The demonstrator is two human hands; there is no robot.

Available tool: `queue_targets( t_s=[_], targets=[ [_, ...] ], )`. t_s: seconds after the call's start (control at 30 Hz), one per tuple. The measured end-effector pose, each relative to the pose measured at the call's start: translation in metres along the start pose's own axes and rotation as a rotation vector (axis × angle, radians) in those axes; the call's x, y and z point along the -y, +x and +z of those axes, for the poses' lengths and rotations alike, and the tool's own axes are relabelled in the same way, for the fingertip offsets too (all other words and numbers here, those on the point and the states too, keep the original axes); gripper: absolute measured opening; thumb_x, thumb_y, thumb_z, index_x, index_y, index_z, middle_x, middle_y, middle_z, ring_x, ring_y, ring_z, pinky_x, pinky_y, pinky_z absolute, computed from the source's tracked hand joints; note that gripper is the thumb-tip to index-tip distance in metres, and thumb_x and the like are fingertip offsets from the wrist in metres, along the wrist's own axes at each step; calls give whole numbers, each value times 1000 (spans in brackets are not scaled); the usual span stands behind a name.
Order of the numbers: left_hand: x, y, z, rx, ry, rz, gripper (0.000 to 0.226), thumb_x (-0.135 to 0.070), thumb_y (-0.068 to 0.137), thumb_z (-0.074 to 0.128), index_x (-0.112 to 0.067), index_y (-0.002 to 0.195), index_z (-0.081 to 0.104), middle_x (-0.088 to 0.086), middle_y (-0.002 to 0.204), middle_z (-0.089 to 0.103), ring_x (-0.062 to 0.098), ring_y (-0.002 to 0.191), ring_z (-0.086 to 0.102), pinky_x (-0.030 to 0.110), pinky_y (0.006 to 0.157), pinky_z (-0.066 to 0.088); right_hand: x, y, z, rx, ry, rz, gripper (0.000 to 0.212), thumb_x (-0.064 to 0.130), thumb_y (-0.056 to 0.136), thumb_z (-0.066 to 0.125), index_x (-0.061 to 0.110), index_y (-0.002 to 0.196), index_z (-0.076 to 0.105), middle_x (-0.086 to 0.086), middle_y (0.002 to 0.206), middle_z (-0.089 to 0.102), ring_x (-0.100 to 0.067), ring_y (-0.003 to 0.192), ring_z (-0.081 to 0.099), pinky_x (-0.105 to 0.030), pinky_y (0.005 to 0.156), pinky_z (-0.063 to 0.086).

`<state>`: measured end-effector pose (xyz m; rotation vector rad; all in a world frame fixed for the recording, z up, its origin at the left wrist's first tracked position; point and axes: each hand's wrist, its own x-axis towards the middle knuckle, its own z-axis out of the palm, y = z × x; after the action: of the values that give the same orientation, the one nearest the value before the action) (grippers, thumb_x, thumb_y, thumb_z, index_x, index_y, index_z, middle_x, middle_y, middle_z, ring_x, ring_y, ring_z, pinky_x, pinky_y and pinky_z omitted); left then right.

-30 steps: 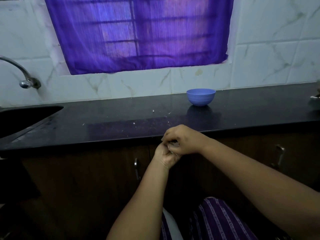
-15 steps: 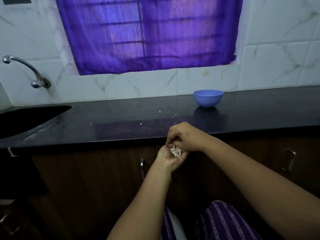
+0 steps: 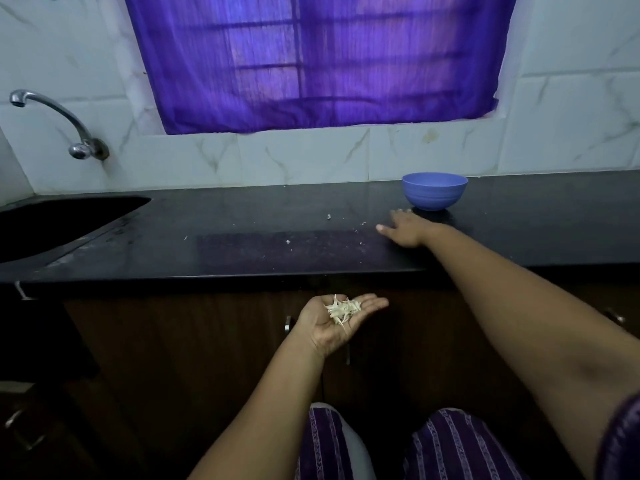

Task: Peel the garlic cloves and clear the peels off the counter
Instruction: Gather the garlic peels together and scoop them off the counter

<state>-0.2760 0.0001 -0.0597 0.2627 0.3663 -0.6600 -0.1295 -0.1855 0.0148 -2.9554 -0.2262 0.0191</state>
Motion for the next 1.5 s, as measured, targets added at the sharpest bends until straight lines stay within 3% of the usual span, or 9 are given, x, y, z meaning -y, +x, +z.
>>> queue_targets(
  t_s=[0.17,0.6,0.7,0.83,1.0,1.1,1.2,1.3,1.5],
  targets=[
    [-4,4,-4,-42,81,4,53,-1,85,27,28,130,29,40,145,24,45,141,21,51,112,10,3,37,7,76,-36,81,97,76,88,17,6,154,2,-13,161,-3,-26,149,-3,-48,120,4],
    [-4,7,-4,-31,59,11,51,-5,91,26,27,131,28,40,145,24,44,141,19,48,115,12,91,-48,25,195,-54,-551,67,49,102,19,8,154,3,-6,162,-4,-13,149,-4,-30,120,0],
    [-1,2,1,-15,110,106,46,-7,92,27,24,123,45,42,130,45,48,125,43,54,102,38,84,-91,29,165,-39,-629,65,46,103,21,10,154,5,-3,162,-2,-9,148,-3,-28,121,0],
    [-1,-4,3,89,70,161,41,-11,88,34,12,88,68,23,86,71,36,72,72,45,58,60,72,-123,39,-28,67,-719,52,38,103,33,14,150,31,1,159,21,-7,146,17,-27,120,16],
    [1,-2,5,81,59,186,34,-8,86,35,11,99,60,28,90,68,40,75,70,46,64,59,64,-125,41,-323,209,-866,17,22,83,71,18,99,77,2,111,71,-10,99,66,-32,85,53],
    [0,-2,6,17,91,134,46,-13,95,30,20,120,50,41,119,53,51,108,57,54,78,54,66,-111,28,-332,472,-817,18,27,64,88,18,70,74,5,104,70,-4,97,62,-24,84,48],
    [-5,-2,3,-56,32,42,50,-13,98,24,30,116,42,41,134,38,44,137,31,44,106,34,62,-73,12,-155,419,-654,47,50,62,84,31,103,72,5,146,42,-8,135,34,-23,110,26],
    [-8,-1,-1,-78,67,19,46,-4,87,29,30,114,45,38,140,36,42,139,30,38,107,35,45,-20,8,16,196,-333,79,68,81,55,25,145,40,-2,162,11,-18,149,8,-36,119,9],
    [-14,-2,-2,-70,127,-10,49,-6,88,29,28,120,43,38,138,36,42,140,26,41,113,19,43,55,13,127,-42,-4,102,81,84,17,9,154,0,-11,162,-4,-25,149,-5,-49,120,2]
  ],
)
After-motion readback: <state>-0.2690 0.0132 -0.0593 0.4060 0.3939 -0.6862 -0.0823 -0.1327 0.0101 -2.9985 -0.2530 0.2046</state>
